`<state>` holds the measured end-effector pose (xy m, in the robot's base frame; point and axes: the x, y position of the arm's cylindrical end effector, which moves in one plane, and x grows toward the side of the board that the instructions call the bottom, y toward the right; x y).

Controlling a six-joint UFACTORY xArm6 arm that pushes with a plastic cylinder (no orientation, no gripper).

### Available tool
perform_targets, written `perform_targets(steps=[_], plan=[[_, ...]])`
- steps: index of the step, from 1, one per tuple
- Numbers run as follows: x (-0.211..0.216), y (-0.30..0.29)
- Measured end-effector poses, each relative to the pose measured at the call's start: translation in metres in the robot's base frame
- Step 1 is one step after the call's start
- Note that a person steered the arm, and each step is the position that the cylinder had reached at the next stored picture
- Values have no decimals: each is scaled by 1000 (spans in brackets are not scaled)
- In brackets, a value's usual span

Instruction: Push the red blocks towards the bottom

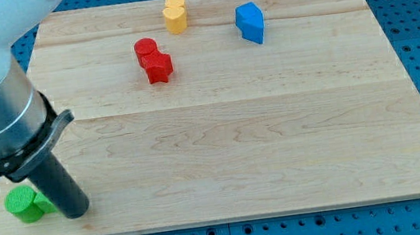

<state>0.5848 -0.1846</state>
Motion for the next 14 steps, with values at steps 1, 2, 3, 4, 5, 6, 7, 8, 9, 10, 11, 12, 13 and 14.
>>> perform_targets(steps=[1,2,3,4,5,6,7,8,9,10,11,12,13,14], plan=[[0,16],[-28,96],[-78,121],[-134,185],[-184,241],[-223,304],[-251,330],[-251,275],[-251,225],[-252,166],[-268,127],[-299,123],[-311,98],[-300,54]])
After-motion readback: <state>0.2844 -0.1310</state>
